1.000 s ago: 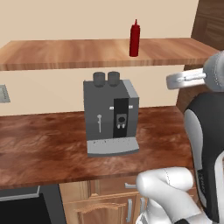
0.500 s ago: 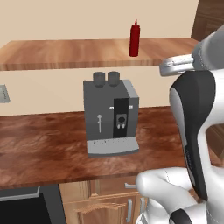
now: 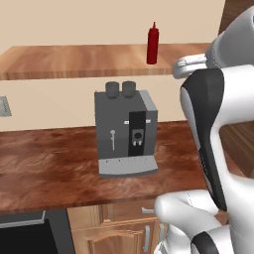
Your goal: Take 2 condiments from the cabinet and move them on the counter near the stove.Make sure the condiments are lined up with each other, next to each other.
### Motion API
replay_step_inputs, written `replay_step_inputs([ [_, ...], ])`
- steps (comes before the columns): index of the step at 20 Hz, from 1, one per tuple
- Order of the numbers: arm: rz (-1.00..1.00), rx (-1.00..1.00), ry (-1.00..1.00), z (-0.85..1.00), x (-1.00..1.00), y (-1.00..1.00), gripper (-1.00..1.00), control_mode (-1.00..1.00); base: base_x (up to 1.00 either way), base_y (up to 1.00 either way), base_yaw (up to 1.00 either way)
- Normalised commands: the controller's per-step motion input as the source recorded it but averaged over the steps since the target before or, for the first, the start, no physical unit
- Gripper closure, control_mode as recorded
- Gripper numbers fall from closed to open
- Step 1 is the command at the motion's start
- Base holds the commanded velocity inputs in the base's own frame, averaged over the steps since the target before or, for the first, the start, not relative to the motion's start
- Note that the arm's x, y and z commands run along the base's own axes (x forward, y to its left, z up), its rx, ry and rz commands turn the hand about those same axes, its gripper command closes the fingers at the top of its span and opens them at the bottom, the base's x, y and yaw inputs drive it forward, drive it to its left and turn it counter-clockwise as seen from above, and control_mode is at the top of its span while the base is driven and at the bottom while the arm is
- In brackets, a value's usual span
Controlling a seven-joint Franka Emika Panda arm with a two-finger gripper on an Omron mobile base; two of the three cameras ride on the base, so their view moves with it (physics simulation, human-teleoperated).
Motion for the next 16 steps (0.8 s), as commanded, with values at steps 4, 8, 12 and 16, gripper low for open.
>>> replay_step_inputs([
  [4, 0.0, 0.01, -0.02, 0.0, 0.48, 0.0, -1.0, -1.0, 0.0, 0.0, 0.0],
  [8, 0.0, 0.0, -0.03, 0.0, 0.51, 0.01, -1.0, -1.0, 0.0, 0.0, 0.0],
  [12, 0.0, 0.0, -0.01, 0.0, 0.47, 0.11, -1.0, -1.0, 0.0, 0.0, 0.0],
  [16, 0.0, 0.0, -0.02, 0.0, 0.53, 0.17, -1.0, -1.0, 0.0, 0.0, 0.0],
])
